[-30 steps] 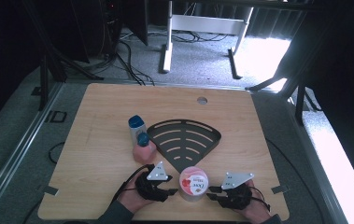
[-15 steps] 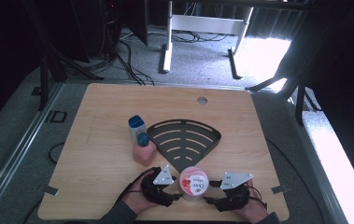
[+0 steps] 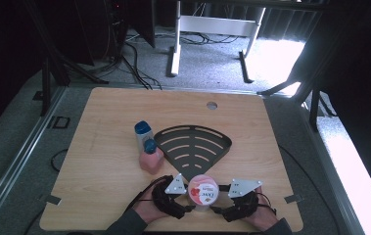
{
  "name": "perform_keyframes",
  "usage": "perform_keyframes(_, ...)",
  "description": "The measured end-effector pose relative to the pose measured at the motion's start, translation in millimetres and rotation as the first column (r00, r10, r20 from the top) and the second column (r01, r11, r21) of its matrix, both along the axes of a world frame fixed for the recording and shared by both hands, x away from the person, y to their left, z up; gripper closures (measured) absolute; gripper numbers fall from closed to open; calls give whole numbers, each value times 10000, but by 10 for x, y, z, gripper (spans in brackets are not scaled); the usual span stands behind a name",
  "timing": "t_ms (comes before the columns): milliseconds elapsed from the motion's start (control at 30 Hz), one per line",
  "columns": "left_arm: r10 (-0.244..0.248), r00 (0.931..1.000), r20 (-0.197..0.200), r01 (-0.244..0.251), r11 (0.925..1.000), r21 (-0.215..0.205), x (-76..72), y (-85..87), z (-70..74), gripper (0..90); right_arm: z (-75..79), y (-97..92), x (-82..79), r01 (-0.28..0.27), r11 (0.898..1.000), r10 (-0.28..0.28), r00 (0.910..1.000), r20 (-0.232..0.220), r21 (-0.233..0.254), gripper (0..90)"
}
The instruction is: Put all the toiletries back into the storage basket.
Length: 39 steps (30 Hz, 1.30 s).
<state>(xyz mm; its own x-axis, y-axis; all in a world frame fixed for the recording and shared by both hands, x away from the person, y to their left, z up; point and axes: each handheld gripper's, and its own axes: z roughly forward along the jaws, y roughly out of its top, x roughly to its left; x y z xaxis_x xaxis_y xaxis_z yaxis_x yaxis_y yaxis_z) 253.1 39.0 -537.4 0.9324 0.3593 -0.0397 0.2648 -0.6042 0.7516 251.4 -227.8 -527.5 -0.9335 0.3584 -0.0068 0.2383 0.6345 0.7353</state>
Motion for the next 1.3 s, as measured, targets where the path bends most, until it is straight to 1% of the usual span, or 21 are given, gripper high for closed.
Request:
perform_keyframes(100,27,9999,119,-27,10000,-34,-2,-18,3,218,-1,11,9,-33,10000,33,10000,-21,-15,239)
perform_keyframes(167,-53,9998,194,53,10000,23,-6,-34,9,202,-4,27,11,-96,9999,96,9999,75,-87,223)
perform_keyframes(300,-1,9992,390,-1,10000,53,-8,-62,21,174,-3,55,28,-196,9996,200,9997,147,-212,205)
perform_keyframes(367,-32,9987,500,25,9999,147,-11,-63,34,173,-2,69,28,-203,9994,209,9996,201,-290,200)
perform_keyframes(600,-37,9985,550,25,9998,214,-15,-64,36,172,0,90,25,-156,9993,163,9996,221,-341,187)
perform_keyframes(867,-24,9984,568,16,9999,152,-13,-62,28,173,-19,110,70,-149,9999,149,9999,-64,-41,136)
perform_keyframes(1100,-1,9984,562,-9,9998,175,-11,-65,30,171,-28,120,83,-158,9999,158,9999,-52,5,126)
perform_keyframes(1167,75,9988,480,-77,10000,49,-9,-67,26,171,-32,123,85,-158,9999,158,9999,-46,19,118)
perform_keyframes(1300,131,9987,485,-132,9999,14,-5,-76,21,168,-36,140,91,-59,10000,59,10000,-64,19,101)
